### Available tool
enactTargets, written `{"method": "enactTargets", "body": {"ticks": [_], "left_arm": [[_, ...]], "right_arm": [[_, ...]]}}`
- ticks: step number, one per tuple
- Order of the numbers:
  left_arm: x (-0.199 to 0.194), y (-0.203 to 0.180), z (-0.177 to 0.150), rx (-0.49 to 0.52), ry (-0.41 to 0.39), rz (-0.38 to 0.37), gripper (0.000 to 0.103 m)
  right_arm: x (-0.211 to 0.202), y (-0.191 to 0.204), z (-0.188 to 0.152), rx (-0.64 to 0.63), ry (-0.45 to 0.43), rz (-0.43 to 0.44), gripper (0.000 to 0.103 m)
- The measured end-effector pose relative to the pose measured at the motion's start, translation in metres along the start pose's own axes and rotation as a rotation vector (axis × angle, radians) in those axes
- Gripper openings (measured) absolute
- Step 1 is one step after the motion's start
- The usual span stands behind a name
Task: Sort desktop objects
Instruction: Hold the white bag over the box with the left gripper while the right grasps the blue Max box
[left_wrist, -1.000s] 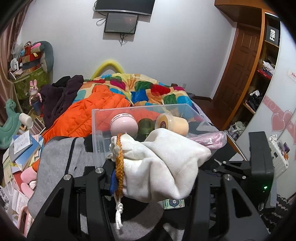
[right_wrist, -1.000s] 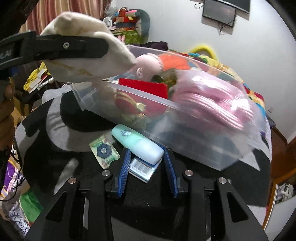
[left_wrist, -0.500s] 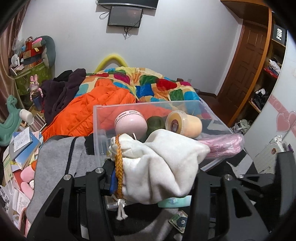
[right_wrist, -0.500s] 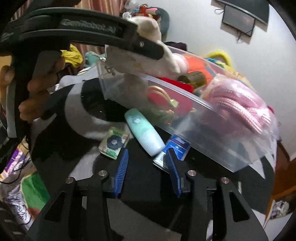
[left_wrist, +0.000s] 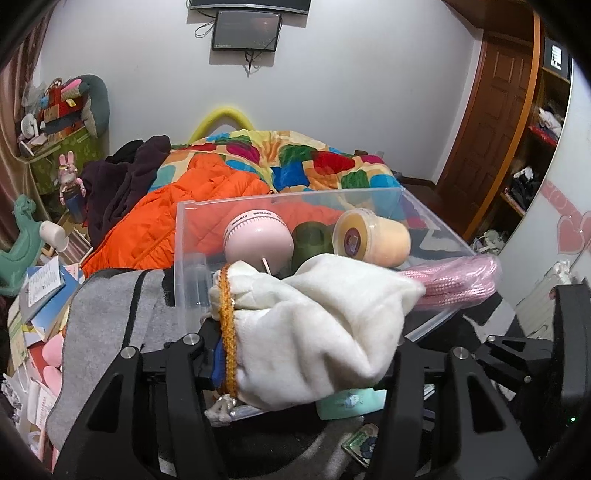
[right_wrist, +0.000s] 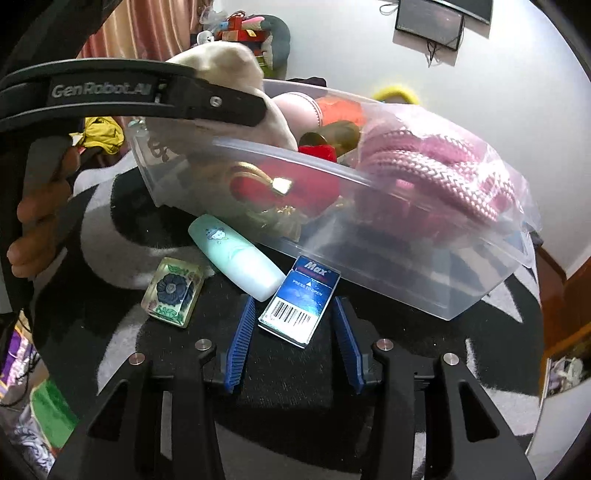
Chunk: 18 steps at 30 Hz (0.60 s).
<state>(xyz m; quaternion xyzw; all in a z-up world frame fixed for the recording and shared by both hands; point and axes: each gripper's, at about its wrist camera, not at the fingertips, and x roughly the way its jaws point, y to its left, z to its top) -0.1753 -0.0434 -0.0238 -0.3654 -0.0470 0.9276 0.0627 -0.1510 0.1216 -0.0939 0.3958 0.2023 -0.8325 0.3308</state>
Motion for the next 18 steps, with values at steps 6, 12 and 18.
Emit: {"method": "enactTargets", "body": {"ticks": [6, 12, 18], "left_arm": [[0.004, -0.008, -0.004, 0.052, -0.008, 0.049, 0.056], [0.002, -0.005, -0.005, 0.055, -0.014, 0.045, 0.057], [-0.01, 0.004, -0.006, 0.016, -0.012, -0.017, 0.063]], "right_arm": [[-0.009, -0.003, -0.007, 0.028, -0.009, 0.01, 0.027], [-0.038, -0.008, -0.015, 0.055, -0.046, 0.006, 0.026], [-0.07, -0.013, -0.008, 0.05, -0.124, 0.015, 0.026]]}}
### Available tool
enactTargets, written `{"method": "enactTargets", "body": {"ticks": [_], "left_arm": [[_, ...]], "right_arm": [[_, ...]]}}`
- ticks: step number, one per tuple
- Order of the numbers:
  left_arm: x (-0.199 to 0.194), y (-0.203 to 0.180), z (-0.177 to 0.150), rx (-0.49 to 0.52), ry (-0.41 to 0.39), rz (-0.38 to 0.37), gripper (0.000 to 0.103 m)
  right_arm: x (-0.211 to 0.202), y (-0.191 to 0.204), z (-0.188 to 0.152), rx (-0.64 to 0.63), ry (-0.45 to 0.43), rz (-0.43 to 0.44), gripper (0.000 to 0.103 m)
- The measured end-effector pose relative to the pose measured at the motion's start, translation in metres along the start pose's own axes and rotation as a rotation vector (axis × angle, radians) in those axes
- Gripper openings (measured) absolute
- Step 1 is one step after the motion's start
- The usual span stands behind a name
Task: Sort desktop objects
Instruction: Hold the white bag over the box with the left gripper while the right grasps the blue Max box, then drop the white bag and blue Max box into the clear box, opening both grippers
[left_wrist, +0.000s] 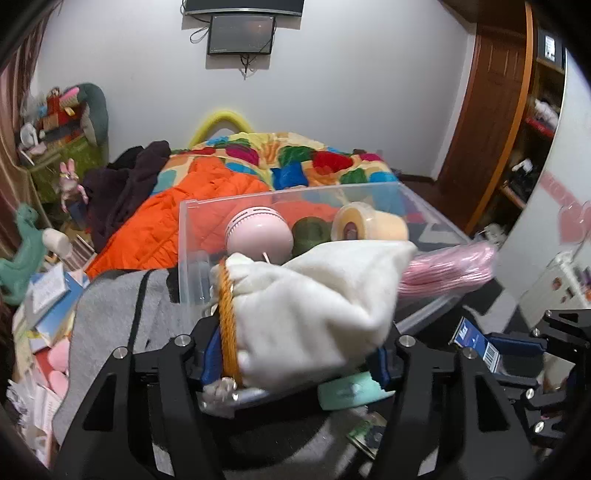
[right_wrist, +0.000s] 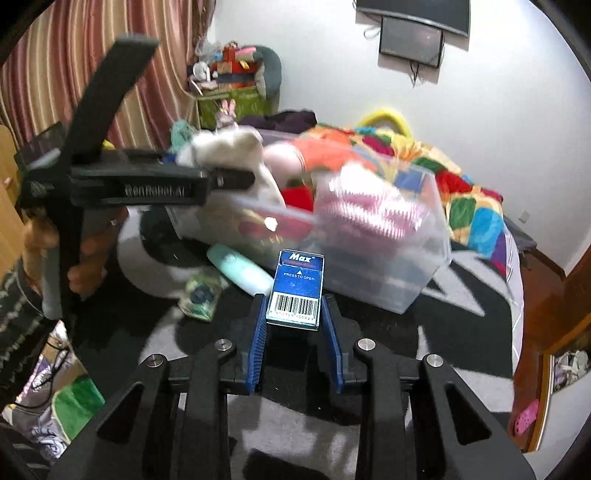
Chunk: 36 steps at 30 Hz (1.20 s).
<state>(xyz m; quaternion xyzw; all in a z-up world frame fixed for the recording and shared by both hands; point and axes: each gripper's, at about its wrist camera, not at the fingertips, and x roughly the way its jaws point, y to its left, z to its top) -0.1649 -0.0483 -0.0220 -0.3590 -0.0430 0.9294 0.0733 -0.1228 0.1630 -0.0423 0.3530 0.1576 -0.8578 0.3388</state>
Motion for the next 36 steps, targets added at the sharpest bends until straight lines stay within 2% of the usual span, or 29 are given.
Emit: {"method": "enactTargets", "body": {"ticks": [2, 10, 22, 26, 31, 36], "left_arm": [[-0.006, 0.005, 0.001, -0.019, -0.003, -0.018, 0.063], [-0.027, 0.007, -0.003, -0.014, -0.038, -0.023, 0.066], [-0.052, 0.016, -0.012, -0.043, -0.084, -0.038, 0.07], [-0.056, 0.017, -0.017, -0.054, -0.09, -0.052, 0.071], [-0.06, 0.013, -0.027, -0.041, -0.1, -0.032, 0.073], [-0.058, 0.013, -0.038, -0.063, -0.082, -0.049, 0.073]], "right_arm": [[0.002, 0.011, 0.019, -0.001, -0.023, 0.01, 0.026], [-0.003, 0.012, 0.038, 0.003, -0.094, 0.019, 0.026], [0.037, 0.003, 0.07, 0.058, -0.07, -0.005, 0.026], [0.047, 0.0, 0.073, 0.075, -0.061, -0.013, 0.026], [0.052, 0.0, 0.072, 0.087, -0.049, -0.023, 0.026], [0.051, 0.002, 0.068, 0.087, -0.055, -0.049, 0.026]]}}
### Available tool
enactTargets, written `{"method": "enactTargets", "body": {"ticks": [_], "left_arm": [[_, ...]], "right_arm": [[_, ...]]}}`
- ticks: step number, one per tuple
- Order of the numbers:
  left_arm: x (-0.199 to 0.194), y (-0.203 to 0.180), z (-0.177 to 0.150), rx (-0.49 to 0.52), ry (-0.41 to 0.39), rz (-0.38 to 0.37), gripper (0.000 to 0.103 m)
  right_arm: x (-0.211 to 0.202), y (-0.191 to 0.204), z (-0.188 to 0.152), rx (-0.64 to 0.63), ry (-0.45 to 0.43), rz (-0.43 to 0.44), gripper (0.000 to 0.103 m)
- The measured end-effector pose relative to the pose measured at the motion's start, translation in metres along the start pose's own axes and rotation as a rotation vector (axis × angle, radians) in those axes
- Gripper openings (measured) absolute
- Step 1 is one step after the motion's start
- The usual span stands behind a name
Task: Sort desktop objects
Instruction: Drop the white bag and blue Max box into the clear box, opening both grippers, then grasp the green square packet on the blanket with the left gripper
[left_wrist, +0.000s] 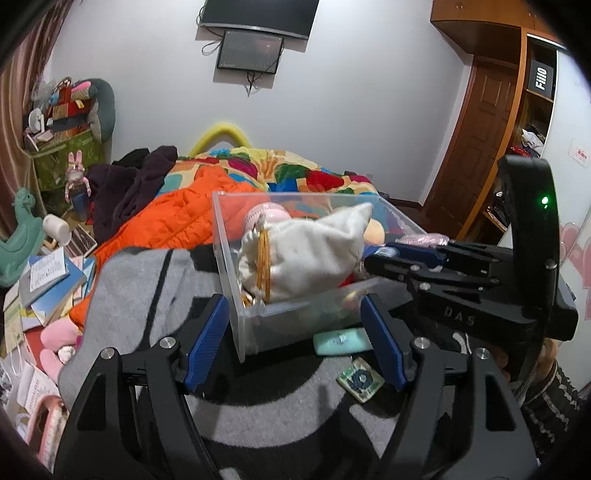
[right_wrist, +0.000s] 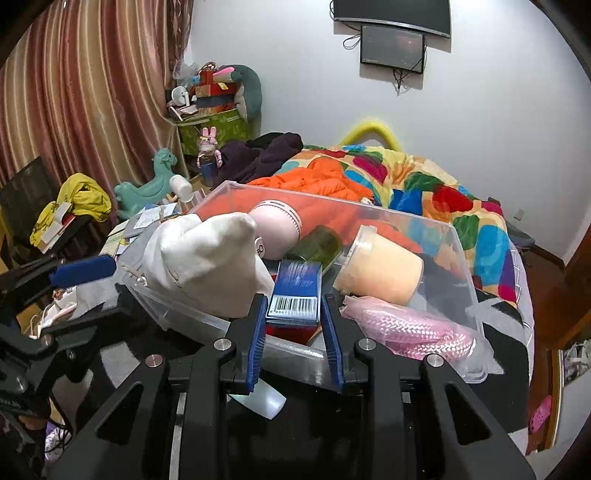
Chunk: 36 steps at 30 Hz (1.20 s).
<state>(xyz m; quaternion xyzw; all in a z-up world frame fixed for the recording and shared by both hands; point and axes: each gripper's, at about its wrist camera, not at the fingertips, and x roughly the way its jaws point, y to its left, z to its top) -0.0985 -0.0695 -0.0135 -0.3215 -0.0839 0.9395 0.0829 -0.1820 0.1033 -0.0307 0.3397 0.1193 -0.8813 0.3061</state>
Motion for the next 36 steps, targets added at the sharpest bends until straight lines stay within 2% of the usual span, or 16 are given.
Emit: {"method": "enactTargets", "body": {"ticks": [9, 14, 16, 18, 20, 31, 36], "left_arm": [[0.009, -0.001, -0.016, -0.045, 0.057, -0.021, 0.073], [0.01, -0.012, -0.025, -0.028, 0.076, -0.027, 0.073], [0.01, -0.017, -0.028, -0.015, 0.083, -0.022, 0.073], [0.01, -0.023, -0.032, -0.004, 0.094, -0.024, 0.073], [0.011, -0.028, -0.036, 0.007, 0.108, -0.026, 0.073], [0.04, -0.053, -0.052, 0.077, 0.193, -0.015, 0.073], [0.054, -0.061, -0.055, 0.093, 0.195, 0.007, 0.071]], "right_arm": [[-0.02, 0.002, -0.011, 0.002, -0.015, 0.016, 0.026], [-0.033, 0.005, -0.019, -0.001, -0.027, 0.014, 0.027], [-0.042, 0.005, -0.023, -0.001, -0.029, 0.03, 0.032], [-0.051, 0.002, -0.027, 0.006, -0.039, 0.043, 0.045], [-0.059, -0.002, -0.032, 0.011, -0.056, 0.04, 0.049], [-0.072, -0.012, -0.064, 0.02, -0.041, 0.047, 0.049], [-0.063, -0.016, -0.074, 0.025, -0.019, 0.033, 0.049]]}}
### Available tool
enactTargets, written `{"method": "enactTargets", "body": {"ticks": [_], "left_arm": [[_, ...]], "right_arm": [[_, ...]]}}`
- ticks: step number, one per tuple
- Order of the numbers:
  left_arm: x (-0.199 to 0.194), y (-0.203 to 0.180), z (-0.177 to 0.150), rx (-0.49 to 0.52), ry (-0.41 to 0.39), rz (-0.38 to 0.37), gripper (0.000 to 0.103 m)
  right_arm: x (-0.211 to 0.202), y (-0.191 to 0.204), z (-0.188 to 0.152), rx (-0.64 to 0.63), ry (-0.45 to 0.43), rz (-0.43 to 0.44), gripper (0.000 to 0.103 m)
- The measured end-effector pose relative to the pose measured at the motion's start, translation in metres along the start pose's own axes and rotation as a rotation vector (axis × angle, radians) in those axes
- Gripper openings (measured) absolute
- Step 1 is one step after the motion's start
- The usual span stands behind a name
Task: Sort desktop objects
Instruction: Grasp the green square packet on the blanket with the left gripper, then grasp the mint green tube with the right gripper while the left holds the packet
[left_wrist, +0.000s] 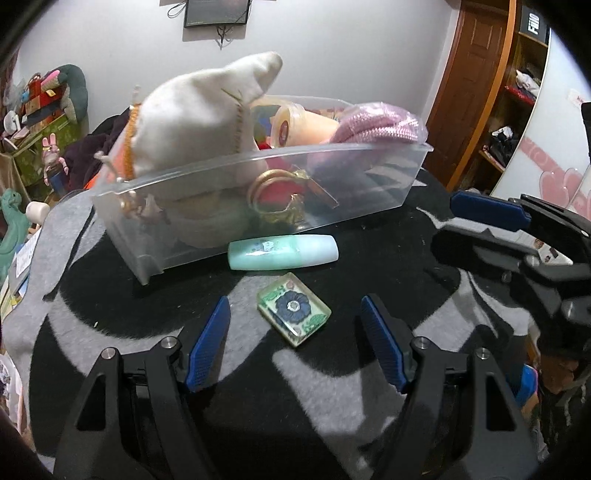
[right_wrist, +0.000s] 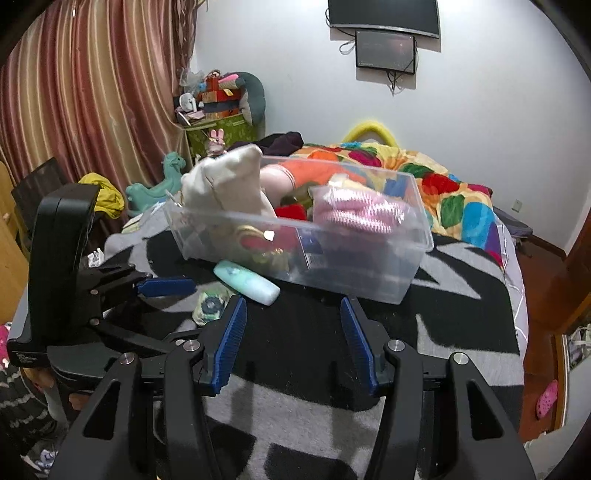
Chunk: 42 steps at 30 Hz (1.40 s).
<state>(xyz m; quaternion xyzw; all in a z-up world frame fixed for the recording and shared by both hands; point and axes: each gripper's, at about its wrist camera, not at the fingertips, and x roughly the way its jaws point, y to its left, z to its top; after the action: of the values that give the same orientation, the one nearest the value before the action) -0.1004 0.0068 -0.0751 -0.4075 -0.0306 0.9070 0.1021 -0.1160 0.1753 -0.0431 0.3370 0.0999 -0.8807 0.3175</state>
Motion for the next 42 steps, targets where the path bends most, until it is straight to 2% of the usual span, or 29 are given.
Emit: {"method": "enactTargets", "body": {"ticks": [3, 5, 7, 8, 15, 23, 31, 34, 36, 38, 42], "left_arm": [[0.003, 0.0, -0.002, -0.007, -0.019, 0.033, 0.062], [0.002, 0.001, -0.003, -0.018, -0.035, 0.044, 0.054], [0.0, 0.004, -0.004, -0.026, -0.047, 0.047, 0.04], [0.0, 0.005, -0.004, -0.031, -0.052, 0.05, 0.039], [-0.01, 0.02, -0.012, -0.087, -0.082, 0.014, 0.039], [-0.031, 0.043, -0.023, -0.142, -0.128, 0.082, 0.039], [-0.033, 0.052, -0.032, -0.18, -0.144, 0.068, 0.039], [-0.033, 0.051, -0.034, -0.179, -0.149, 0.066, 0.039], [-0.031, 0.051, -0.034, -0.185, -0.148, 0.062, 0.039], [-0.032, 0.052, -0.034, -0.189, -0.15, 0.057, 0.039], [-0.034, 0.052, -0.035, -0.192, -0.151, 0.057, 0.039]], "right_arm": [[0.006, -0.003, -0.003, 0.016, 0.016, 0.009, 0.05], [0.01, -0.004, -0.004, 0.025, 0.023, 0.016, 0.05], [0.015, -0.003, -0.005, 0.036, 0.038, 0.024, 0.05], [0.018, -0.003, -0.005, 0.04, 0.045, 0.026, 0.05], [0.04, 0.006, -0.003, 0.049, 0.091, 0.067, 0.05], [0.07, 0.022, 0.012, -0.031, 0.154, 0.028, 0.05], [0.097, 0.042, 0.022, -0.122, 0.21, 0.048, 0.051], [0.098, 0.05, 0.018, -0.159, 0.201, 0.034, 0.051], [0.097, 0.051, 0.018, -0.177, 0.193, 0.038, 0.043], [0.094, 0.049, 0.018, -0.166, 0.203, 0.063, 0.039], [0.083, 0.046, 0.013, -0.16, 0.224, 0.137, 0.028]]}}
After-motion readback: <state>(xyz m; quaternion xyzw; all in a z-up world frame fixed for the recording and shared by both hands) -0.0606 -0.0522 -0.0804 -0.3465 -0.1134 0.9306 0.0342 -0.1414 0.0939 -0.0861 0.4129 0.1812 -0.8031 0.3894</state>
